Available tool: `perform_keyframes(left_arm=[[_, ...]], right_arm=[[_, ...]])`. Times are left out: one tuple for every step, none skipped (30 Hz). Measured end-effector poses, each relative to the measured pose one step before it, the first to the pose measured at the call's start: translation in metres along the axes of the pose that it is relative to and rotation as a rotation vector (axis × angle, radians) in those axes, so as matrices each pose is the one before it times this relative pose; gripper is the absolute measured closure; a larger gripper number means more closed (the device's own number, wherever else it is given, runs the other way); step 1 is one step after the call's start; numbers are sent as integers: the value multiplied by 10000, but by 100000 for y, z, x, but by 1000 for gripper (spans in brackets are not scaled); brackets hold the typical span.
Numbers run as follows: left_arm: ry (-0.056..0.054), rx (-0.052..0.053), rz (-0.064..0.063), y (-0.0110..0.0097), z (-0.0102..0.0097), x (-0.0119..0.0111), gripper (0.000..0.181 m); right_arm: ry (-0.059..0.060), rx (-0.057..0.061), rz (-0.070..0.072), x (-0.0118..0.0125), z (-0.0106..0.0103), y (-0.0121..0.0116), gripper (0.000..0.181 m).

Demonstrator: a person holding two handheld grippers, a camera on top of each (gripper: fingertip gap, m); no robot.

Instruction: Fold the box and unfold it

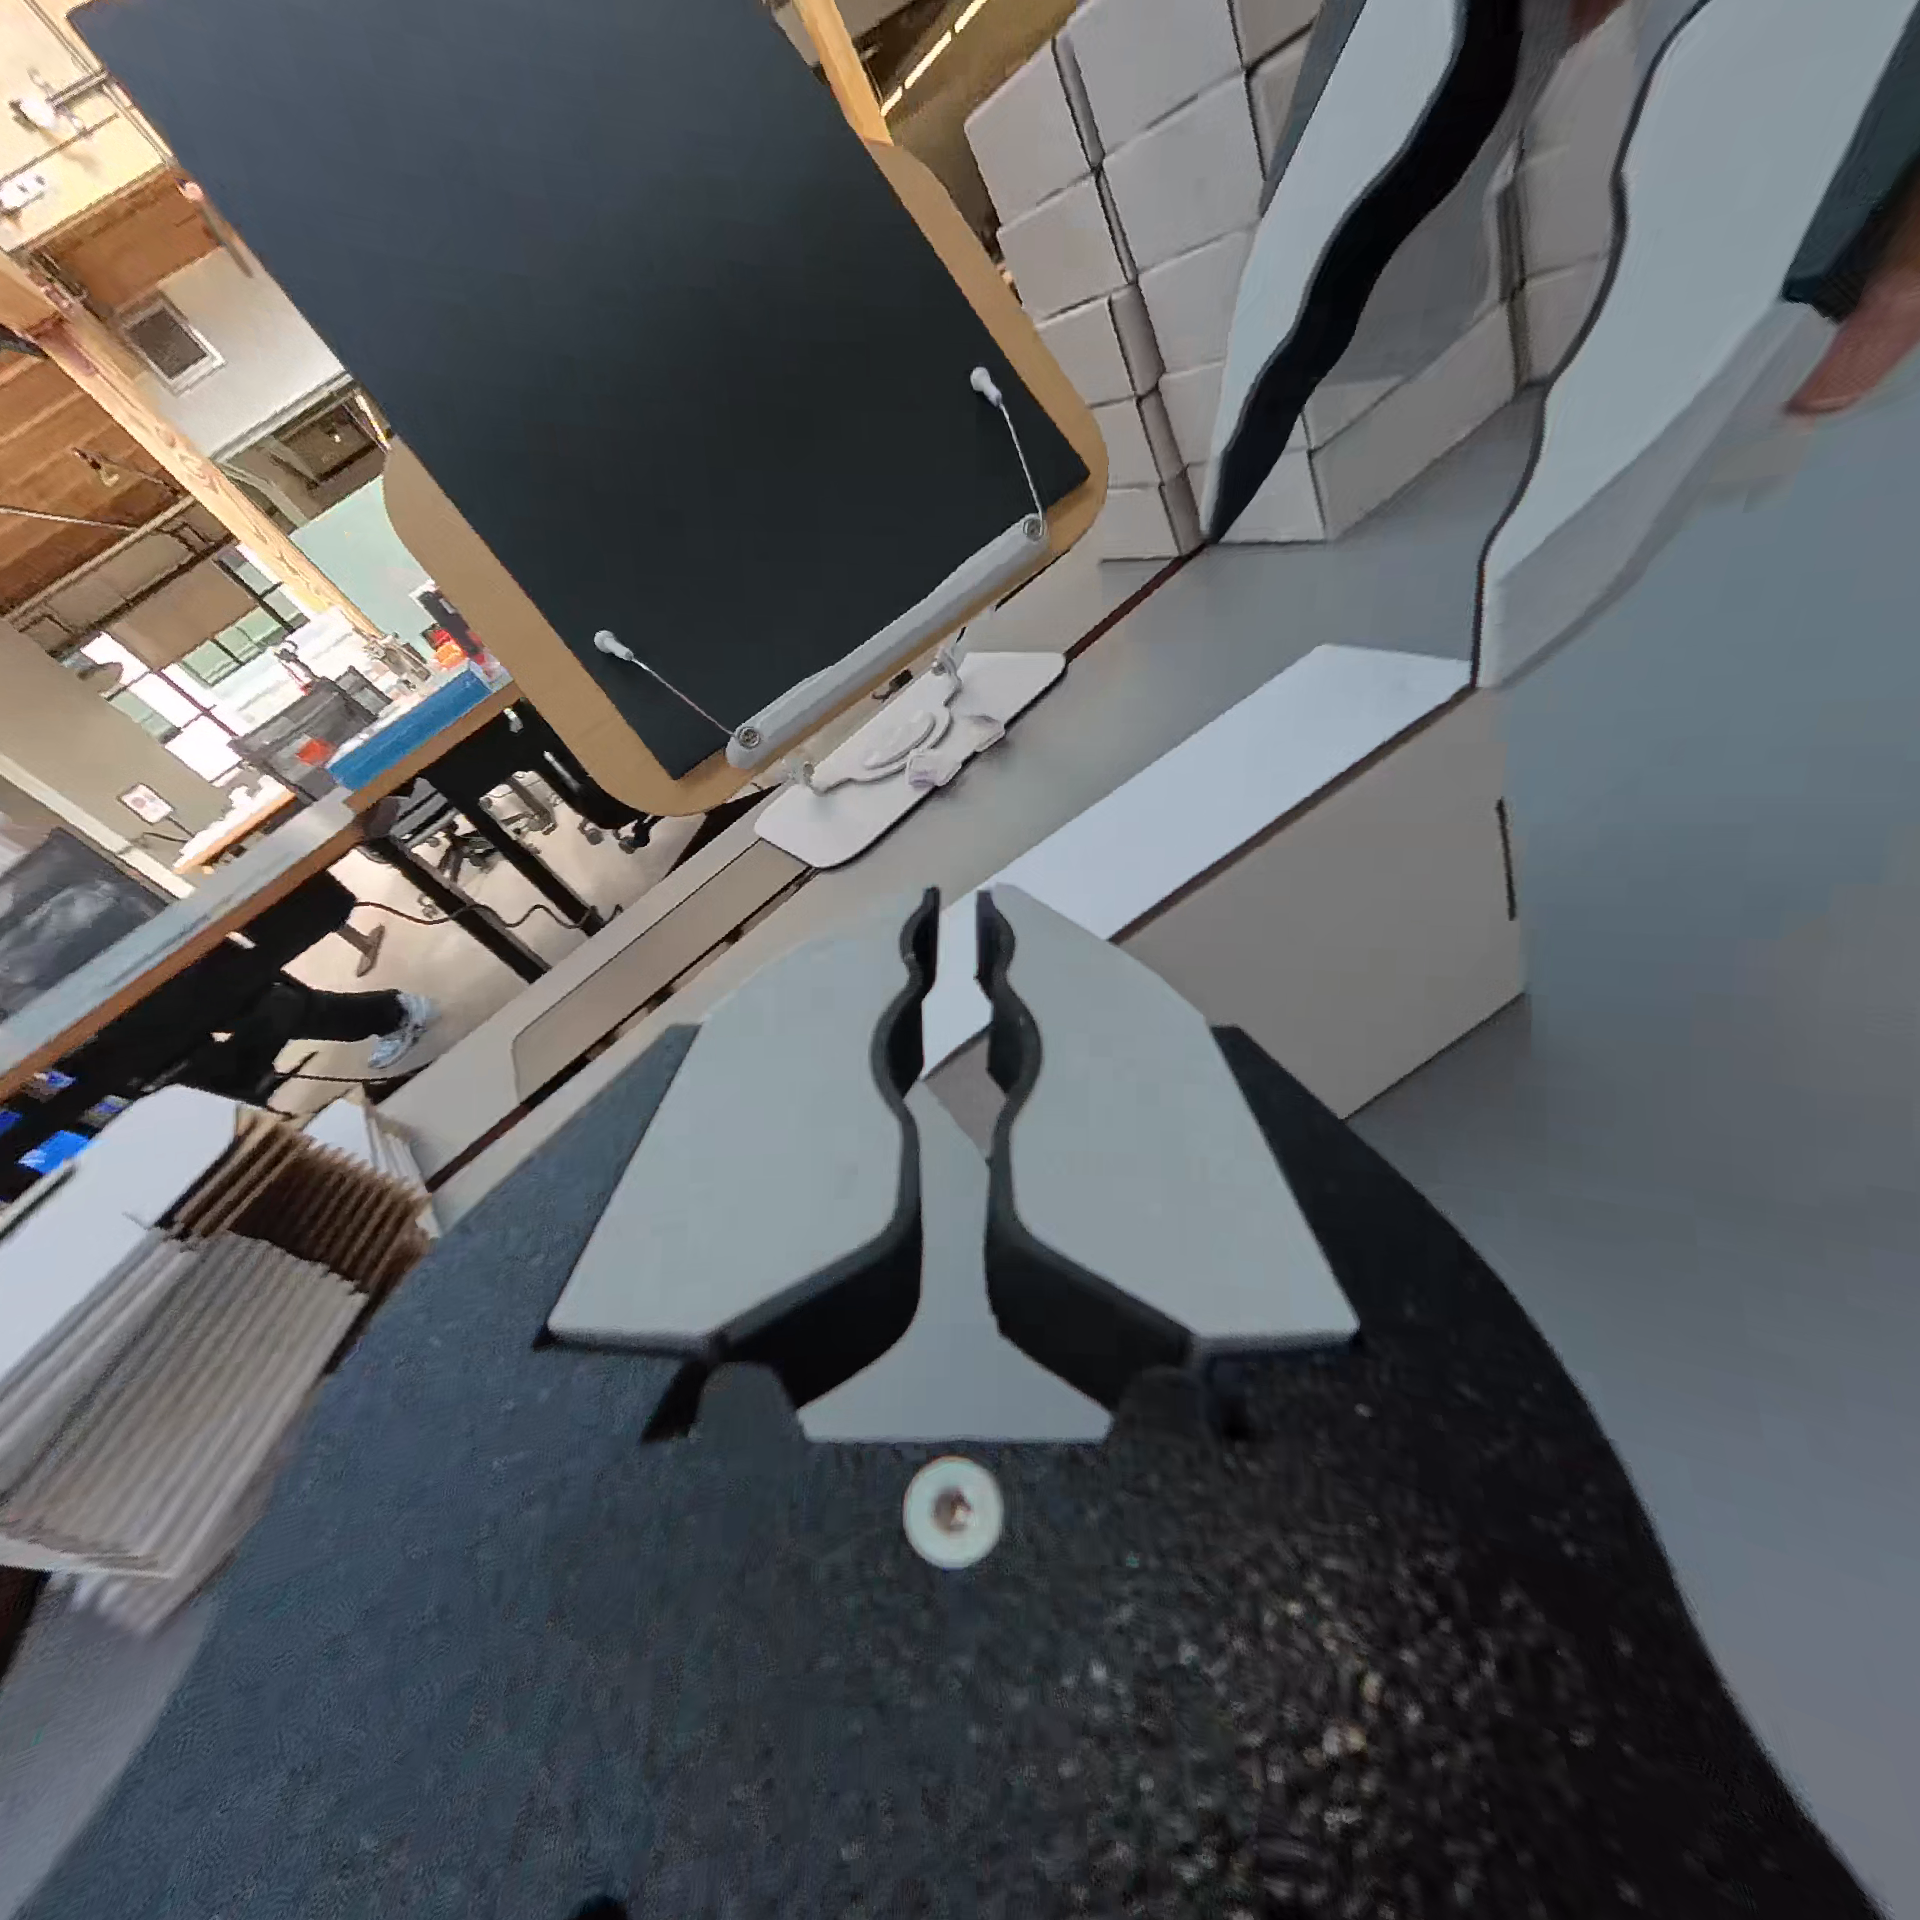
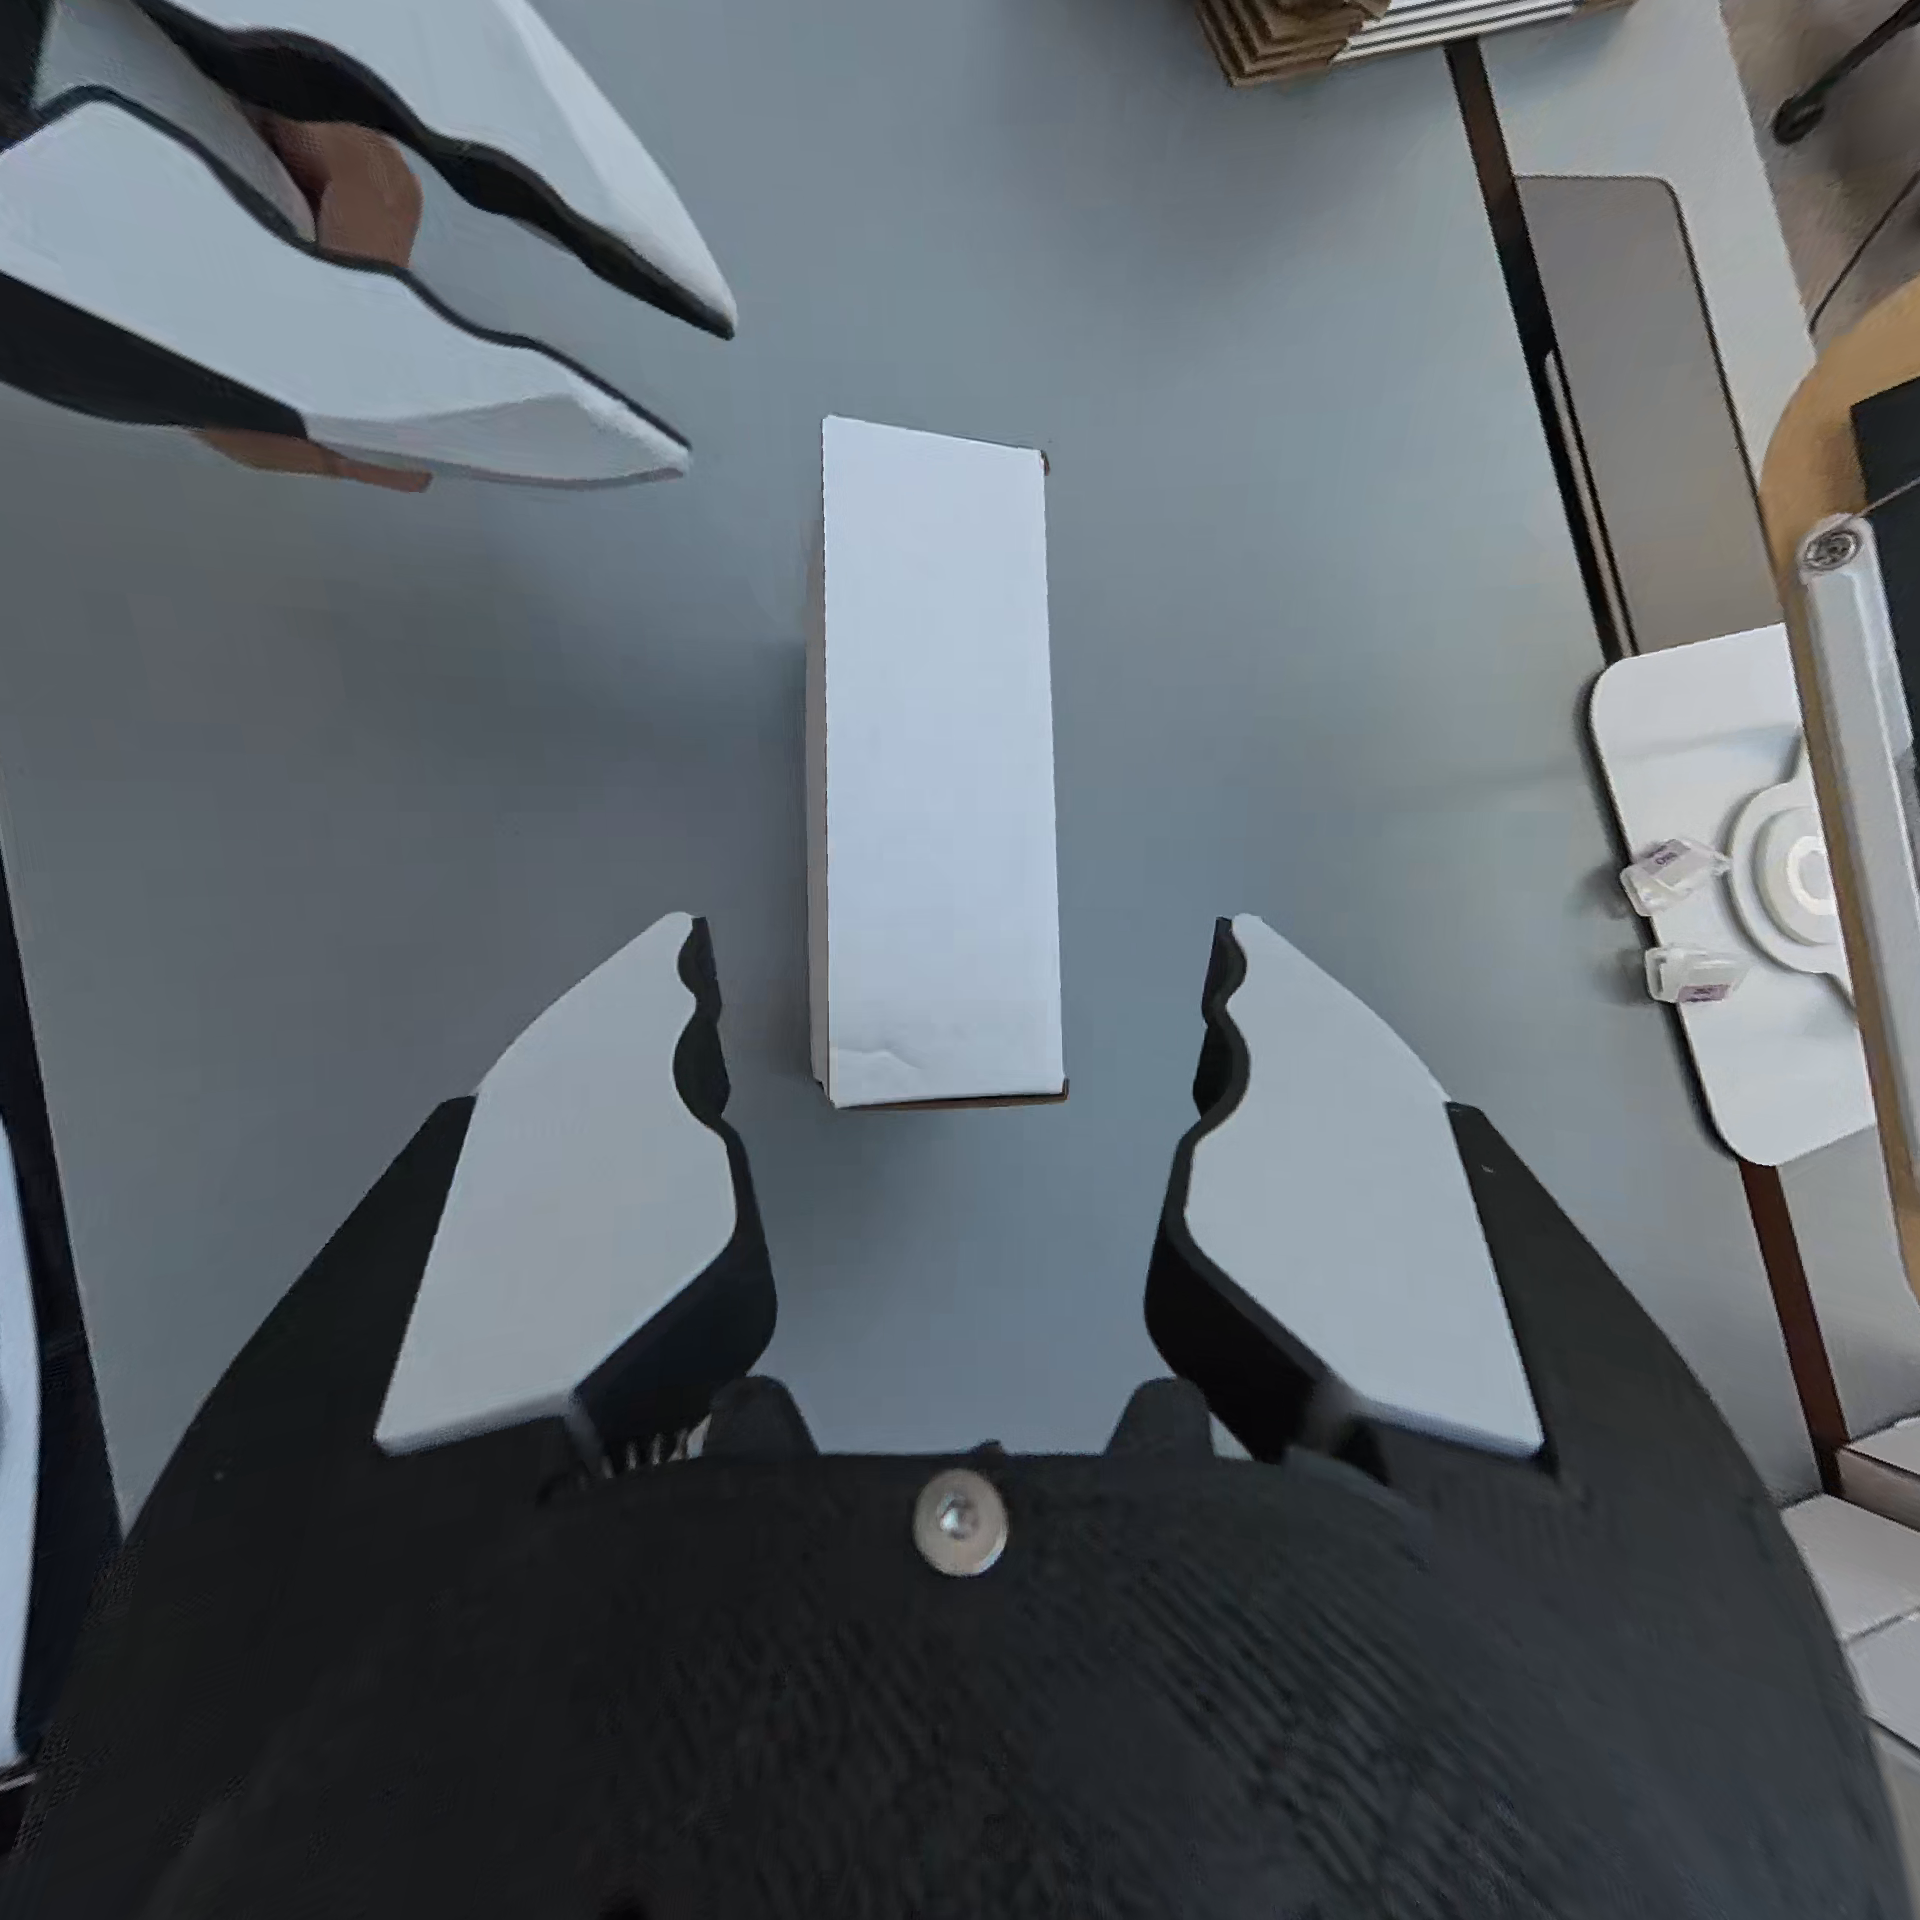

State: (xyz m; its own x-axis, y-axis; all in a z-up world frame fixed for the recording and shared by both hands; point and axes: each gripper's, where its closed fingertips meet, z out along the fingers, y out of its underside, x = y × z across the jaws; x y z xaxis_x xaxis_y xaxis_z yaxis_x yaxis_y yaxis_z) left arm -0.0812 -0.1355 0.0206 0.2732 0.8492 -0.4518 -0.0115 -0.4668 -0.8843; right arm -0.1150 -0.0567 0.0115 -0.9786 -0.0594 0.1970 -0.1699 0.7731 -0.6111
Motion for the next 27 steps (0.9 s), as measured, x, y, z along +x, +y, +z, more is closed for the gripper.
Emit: perform_keyframes(left_arm=[[89, 255, -706, 53, -583, 227, 166], [19, 80, -556, 264, -520, 184, 164], [-36, 32, -428, 327, -471, 151, 158], [14, 43, -312, 316, -434, 218, 152], [48, 17, -215, 336, -404, 250, 150], [-5, -9, -134, 345, -368, 160, 149], [-60, -61, -81, 406, -320, 52, 147], [14, -123, -41, 463, -293, 109, 146], [94, -149, -1, 497, -249, 208, 144], [7, -166, 35, 514, -221, 81, 142], [-39, -188, 87, 548, -217, 2, 141], [2, -184, 110, 515, -196, 19, 140], [34, -132, 82, 397, -168, 51, 139], [4, -71, 26, 261, -134, -35, 139], [-12, -33, -16, 155, -109, -87, 139], [-58, -2, -95, 44, -74, -192, 139], [-72, 37, -172, -51, -34, -204, 139], [10, 51, -160, -99, -29, -81, 139], [72, 48, -90, -103, -22, 54, 139], [21, 35, -33, -91, -41, 24, 139], [-29, 30, 6, -80, -25, -7, 139], [7, 34, 23, -63, -26, 76, 140], [47, 9, 14, 10, -19, 171, 140], [36, -30, 17, 81, -8, 169, 140], [-16, -41, 49, 117, -11, 116, 140], [-8, -44, 71, 132, -3, 143, 140], [53, -56, 64, 137, 20, 196, 140]], right_arm=[[-358, -334, 130, 170, 534, -297, 88], [-386, -385, 50, 39, 643, -241, 86], [-359, -321, -22, -27, 718, -314, 86], [-323, -259, -12, -53, 775, -369, 86], [-392, -293, 0, -197, 801, -229, 86], [-283, -347, 19, -45, 788, -81, 88], [-77, -340, 47, 208, 688, -34, 90], [-69, -295, -1, 130, 558, -3, 90], [-142, -234, -68, -27, 447, 2, 93], [-94, -187, -55, 49, 345, -22, 95], [-94, -157, -32, -1, 253, -9, 100], [-216, -123, -67, -220, 197, -49, 110], [-116, -48, -68, -126, 162, -135, 119], [63, -38, -85, 65, 147, -137, 119], [87, -27, -103, 19, 58, -108, 119], [13, -58, -65, -130, 5, -11, 119], [-31, -62, -81, -274, -46, 51, 120], [65, -93, -131, -235, -52, 179, 120], [167, -14, -181, -261, -154, 208, 120], [310, 23, -218, -249, -377, 321, 120], [418, 75, -276, -304, -698, 402, 120], [529, 112, -389, -363, -1046, 525, 120], [660, 108, -407, -317, -1339, 698, 120], [844, 142, -338, -136, -1628, 805, 120], [944, 202, -393, -21, -1905, 867, 120], [945, 203, -451, -22, -2144, 1067, 120], [973, 107, -392, 83, -2300, 1277, 120]])
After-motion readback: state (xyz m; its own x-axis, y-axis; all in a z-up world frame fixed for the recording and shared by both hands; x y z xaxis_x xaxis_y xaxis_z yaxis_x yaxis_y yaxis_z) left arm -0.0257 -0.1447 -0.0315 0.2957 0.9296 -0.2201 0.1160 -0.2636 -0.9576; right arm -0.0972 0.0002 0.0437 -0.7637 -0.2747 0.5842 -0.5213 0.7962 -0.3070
